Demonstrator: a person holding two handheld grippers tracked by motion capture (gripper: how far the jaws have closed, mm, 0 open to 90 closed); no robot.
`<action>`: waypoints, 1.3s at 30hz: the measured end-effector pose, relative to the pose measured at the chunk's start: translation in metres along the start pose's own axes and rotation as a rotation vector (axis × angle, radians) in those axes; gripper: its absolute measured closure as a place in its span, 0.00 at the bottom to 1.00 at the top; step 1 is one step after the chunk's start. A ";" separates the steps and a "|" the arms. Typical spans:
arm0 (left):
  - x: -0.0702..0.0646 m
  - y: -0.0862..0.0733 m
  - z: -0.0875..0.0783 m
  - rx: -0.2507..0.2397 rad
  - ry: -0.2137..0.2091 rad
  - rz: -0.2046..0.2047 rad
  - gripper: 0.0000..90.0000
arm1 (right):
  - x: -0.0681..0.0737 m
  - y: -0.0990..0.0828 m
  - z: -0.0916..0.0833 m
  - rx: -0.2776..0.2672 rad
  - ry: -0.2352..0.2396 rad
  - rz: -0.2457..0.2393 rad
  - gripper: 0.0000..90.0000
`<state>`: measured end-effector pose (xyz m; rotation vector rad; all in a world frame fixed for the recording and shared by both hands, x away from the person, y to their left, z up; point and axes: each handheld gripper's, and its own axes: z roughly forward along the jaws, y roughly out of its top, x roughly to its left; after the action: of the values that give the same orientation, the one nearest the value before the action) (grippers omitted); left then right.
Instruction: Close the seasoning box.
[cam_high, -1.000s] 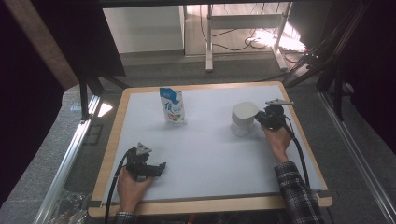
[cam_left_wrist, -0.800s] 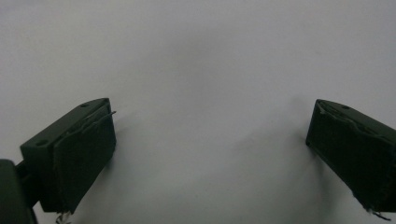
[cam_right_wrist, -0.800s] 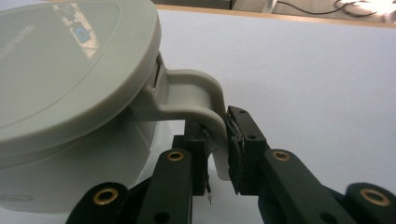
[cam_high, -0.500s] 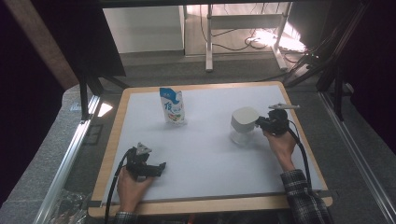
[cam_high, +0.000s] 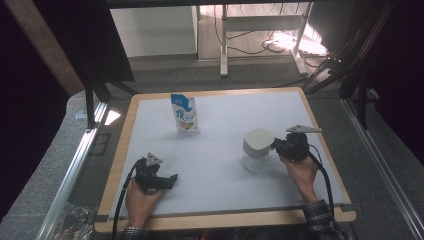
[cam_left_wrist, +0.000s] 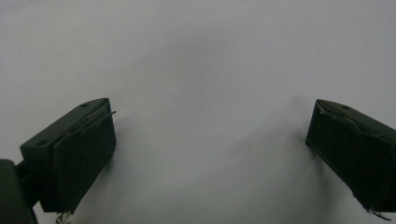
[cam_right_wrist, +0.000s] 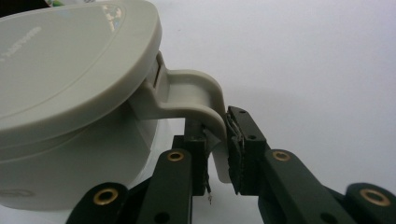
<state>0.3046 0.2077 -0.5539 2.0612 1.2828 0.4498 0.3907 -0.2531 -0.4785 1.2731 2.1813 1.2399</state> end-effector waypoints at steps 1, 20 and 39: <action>0.000 0.000 0.000 0.000 0.000 0.000 0.01 | 0.001 -0.001 -0.001 -0.001 0.001 0.000 0.87; 0.000 0.000 0.000 0.000 0.000 0.000 0.02 | 0.000 -0.029 -0.007 -0.032 -0.019 -0.028 0.81; 0.000 0.000 0.000 0.000 0.000 0.000 0.01 | -0.014 -0.011 -0.050 0.017 0.097 -0.010 0.92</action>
<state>0.3046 0.2076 -0.5540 2.0612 1.2826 0.4505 0.3603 -0.2930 -0.4612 1.2307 2.2671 1.3075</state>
